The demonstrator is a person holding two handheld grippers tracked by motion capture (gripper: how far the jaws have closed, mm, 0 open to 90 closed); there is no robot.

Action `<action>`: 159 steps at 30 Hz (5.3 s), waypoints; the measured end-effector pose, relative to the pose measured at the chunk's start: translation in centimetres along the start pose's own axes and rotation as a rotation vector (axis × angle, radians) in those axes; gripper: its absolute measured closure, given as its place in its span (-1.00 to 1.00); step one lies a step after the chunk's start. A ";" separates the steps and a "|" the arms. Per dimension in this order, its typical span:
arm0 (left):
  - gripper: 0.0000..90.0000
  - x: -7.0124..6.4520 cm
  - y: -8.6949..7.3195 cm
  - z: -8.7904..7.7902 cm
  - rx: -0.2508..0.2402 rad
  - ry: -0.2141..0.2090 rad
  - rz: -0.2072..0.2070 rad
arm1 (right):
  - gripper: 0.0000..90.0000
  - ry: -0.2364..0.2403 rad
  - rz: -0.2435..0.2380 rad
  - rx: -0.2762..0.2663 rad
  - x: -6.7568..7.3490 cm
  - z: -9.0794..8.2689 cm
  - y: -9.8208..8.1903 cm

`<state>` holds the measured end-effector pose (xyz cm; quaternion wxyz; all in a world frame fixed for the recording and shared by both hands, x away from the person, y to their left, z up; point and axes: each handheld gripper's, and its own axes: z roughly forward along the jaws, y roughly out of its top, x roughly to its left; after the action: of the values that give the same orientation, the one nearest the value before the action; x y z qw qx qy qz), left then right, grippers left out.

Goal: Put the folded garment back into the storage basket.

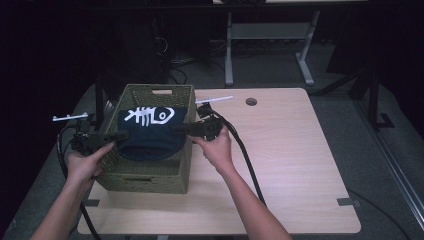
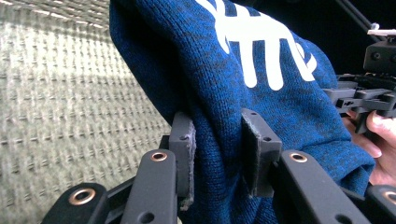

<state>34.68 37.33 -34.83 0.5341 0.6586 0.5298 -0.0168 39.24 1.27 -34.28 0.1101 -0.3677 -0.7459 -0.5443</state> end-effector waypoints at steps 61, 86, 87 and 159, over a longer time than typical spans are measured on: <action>0.28 2.2 0.4 -1.1 0.051 0.202 0.010 | 0.20 -0.148 -0.018 0.048 -1.5 3.1 -0.9; 0.21 -2.7 0.7 1.4 0.015 0.063 0.077 | 0.13 -0.012 -0.061 -0.020 -1.1 -2.6 -0.6; 0.20 -2.9 0.8 1.6 0.013 0.052 0.076 | 0.13 -0.009 -0.060 -0.024 -1.2 -2.9 -0.7; -0.23 -16.2 -1.6 13.3 0.099 -0.134 0.255 | -0.02 -0.182 0.005 -0.179 -7.1 -20.8 -7.4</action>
<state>33.64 16.48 -32.09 0.5326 0.7437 0.4036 -0.0187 34.40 -21.33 -35.73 0.0101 -0.4258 -0.7002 -0.5729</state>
